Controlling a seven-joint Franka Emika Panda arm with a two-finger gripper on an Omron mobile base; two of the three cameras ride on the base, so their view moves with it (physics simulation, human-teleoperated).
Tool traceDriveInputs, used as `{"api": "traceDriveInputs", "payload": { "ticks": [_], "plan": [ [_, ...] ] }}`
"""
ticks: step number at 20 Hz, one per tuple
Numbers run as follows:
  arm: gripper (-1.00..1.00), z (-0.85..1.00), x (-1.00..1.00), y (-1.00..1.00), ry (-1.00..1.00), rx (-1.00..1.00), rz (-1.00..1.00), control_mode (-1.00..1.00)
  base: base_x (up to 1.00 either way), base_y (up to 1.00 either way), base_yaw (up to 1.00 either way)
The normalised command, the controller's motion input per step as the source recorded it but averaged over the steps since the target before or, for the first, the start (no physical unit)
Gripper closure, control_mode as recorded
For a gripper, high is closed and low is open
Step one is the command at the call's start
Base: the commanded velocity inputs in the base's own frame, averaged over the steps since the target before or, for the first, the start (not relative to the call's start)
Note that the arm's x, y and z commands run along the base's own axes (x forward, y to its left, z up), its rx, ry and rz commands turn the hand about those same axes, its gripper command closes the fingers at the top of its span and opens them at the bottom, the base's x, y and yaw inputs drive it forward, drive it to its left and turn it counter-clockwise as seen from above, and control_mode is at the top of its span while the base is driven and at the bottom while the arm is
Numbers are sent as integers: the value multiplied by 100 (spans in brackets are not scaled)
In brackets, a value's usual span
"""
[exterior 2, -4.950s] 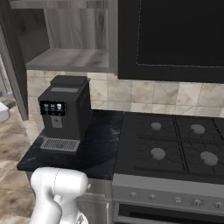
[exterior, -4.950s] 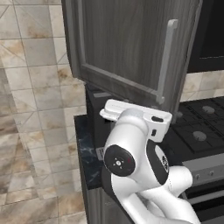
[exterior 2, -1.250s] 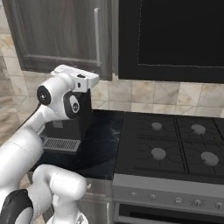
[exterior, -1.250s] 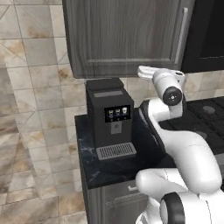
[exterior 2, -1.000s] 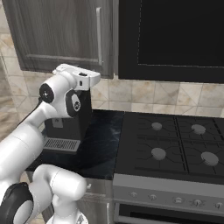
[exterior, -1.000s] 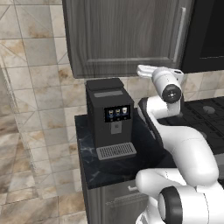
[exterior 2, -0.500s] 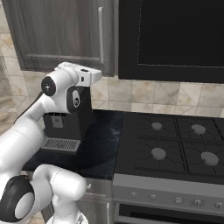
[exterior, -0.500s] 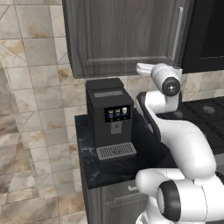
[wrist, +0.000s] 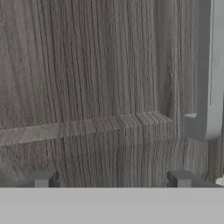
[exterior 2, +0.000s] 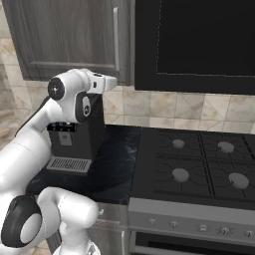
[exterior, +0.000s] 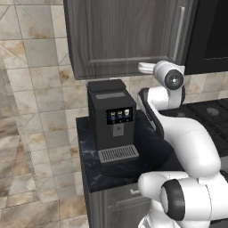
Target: Close all open cabinet doors.
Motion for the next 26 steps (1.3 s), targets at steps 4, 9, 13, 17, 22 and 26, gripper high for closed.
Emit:
{"api": "traceDriveInputs", "payload": {
  "ticks": [4,9,13,17,22,26],
  "plan": [
    [-100,0,13,0,6,0,0,-100,0,0,0],
    [-100,0,16,0,3,0,0,-100,0,0,0],
    [-100,0,13,0,1,0,0,-100,0,0,0],
    [-100,0,9,0,0,0,1,-100,0,0,0],
    [-100,0,4,0,0,0,1,-100,0,0,0],
    [-100,0,-2,0,0,0,2,-100,0,0,0]
  ]
}}
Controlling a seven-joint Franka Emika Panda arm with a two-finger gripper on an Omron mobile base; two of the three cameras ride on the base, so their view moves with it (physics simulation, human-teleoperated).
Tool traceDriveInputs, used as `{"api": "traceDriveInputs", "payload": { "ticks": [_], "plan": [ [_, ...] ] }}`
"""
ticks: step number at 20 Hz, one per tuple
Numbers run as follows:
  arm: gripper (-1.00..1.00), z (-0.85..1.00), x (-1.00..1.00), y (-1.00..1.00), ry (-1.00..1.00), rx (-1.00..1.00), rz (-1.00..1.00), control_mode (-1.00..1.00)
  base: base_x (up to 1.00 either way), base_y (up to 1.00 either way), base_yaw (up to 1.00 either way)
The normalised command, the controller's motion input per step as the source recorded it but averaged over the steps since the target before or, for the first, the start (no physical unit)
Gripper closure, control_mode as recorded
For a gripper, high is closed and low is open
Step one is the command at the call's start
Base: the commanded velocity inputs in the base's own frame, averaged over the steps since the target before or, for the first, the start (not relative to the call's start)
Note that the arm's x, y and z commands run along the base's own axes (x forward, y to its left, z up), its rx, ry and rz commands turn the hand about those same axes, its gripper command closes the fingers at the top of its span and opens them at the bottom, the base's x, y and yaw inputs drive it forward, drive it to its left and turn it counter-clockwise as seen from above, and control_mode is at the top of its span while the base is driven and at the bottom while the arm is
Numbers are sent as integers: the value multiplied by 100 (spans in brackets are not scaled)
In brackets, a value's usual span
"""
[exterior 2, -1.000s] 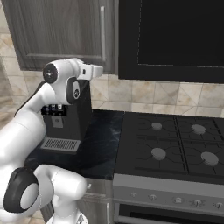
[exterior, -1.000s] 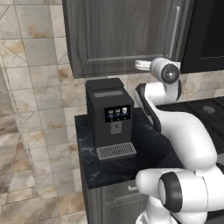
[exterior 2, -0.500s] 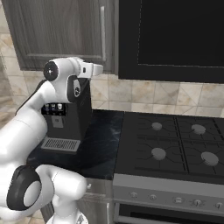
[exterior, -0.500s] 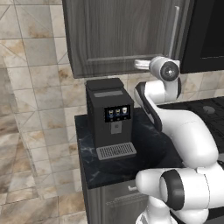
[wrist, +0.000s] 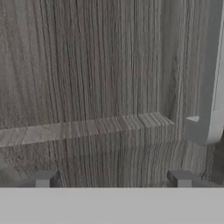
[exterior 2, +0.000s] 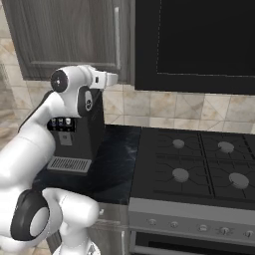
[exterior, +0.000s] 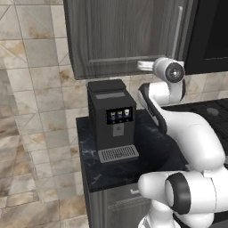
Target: Close all open cabinet doors.
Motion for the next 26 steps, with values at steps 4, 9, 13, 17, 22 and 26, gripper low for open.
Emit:
{"api": "traceDriveInputs", "payload": {
  "ticks": [4,9,13,17,22,26],
  "plan": [
    [-100,7,-43,3,0,-2,0,-100,0,0,0],
    [-100,8,-72,1,0,-3,0,-100,0,0,0],
    [-100,5,-73,4,0,0,0,-100,0,0,0],
    [-100,18,-61,6,4,0,0,-100,0,0,0],
    [-100,14,-66,0,11,0,1,-100,0,0,0],
    [-100,4,-72,4,16,0,2,-100,0,0,0]
  ]
}}
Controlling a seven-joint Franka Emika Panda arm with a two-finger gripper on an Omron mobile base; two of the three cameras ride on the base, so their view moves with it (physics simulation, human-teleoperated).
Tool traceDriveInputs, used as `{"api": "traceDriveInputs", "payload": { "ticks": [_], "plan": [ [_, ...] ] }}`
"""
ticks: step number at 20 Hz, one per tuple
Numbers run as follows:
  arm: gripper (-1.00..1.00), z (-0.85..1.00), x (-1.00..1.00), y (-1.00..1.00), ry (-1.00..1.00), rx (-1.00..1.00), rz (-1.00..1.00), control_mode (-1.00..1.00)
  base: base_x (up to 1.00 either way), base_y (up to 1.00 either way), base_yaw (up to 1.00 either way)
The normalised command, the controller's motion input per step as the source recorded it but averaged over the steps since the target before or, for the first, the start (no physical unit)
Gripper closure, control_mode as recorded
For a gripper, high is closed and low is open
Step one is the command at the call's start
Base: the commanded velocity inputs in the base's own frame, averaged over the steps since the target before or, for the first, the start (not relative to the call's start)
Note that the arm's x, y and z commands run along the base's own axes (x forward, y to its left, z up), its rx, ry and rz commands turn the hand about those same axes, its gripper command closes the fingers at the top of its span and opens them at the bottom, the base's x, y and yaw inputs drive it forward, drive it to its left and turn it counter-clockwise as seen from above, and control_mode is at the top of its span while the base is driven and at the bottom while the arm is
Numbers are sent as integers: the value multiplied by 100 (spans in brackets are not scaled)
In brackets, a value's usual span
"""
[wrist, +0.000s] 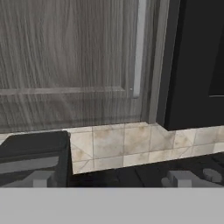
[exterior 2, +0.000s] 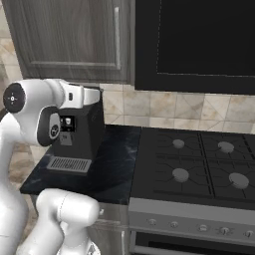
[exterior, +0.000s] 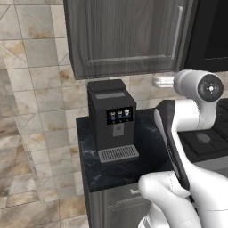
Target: Close all open cabinet doors.
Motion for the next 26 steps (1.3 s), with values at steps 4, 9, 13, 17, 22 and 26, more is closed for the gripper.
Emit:
{"api": "traceDriveInputs", "payload": {
  "ticks": [4,9,13,17,22,26],
  "plan": [
    [-100,0,-73,7,20,0,1,-100,0,0,0],
    [-100,0,-66,0,18,0,2,-100,0,0,0],
    [-100,0,-58,0,16,2,7,-100,0,0,0],
    [-100,0,-41,0,12,3,10,-100,0,0,0],
    [-100,0,-29,0,7,4,5,-100,0,0,0],
    [-100,0,-23,1,7,5,0,-100,0,0,0]
  ]
}}
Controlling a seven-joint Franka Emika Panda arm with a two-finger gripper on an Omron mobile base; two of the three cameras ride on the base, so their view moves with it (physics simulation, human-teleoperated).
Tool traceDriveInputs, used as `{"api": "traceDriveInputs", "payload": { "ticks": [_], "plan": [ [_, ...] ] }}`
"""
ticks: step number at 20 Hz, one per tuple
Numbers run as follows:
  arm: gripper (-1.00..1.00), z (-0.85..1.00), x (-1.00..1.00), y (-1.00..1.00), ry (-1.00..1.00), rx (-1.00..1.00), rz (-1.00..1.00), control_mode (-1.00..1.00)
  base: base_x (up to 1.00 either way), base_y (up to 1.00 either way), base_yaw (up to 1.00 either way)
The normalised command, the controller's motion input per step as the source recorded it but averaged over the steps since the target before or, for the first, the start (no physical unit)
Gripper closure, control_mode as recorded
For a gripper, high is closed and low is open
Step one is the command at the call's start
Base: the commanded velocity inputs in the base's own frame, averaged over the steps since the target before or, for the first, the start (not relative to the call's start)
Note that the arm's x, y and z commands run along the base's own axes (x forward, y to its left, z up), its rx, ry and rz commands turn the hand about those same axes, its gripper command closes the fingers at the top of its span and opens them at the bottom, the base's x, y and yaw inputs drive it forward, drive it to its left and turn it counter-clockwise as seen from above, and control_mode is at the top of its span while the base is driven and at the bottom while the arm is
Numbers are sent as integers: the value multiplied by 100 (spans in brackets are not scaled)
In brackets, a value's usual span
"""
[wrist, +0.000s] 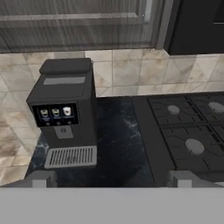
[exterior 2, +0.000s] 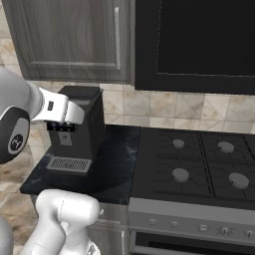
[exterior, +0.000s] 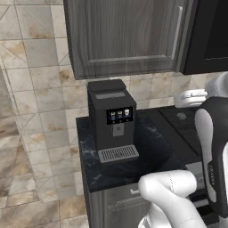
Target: Close all open cabinet doors.
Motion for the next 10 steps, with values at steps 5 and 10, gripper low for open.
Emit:
{"api": "traceDriveInputs", "payload": {
  "ticks": [5,10],
  "plan": [
    [-100,0,-31,2,9,5,-1,-100,0,0,0],
    [-100,0,-36,0,12,3,0,-100,0,0,0]
  ]
}}
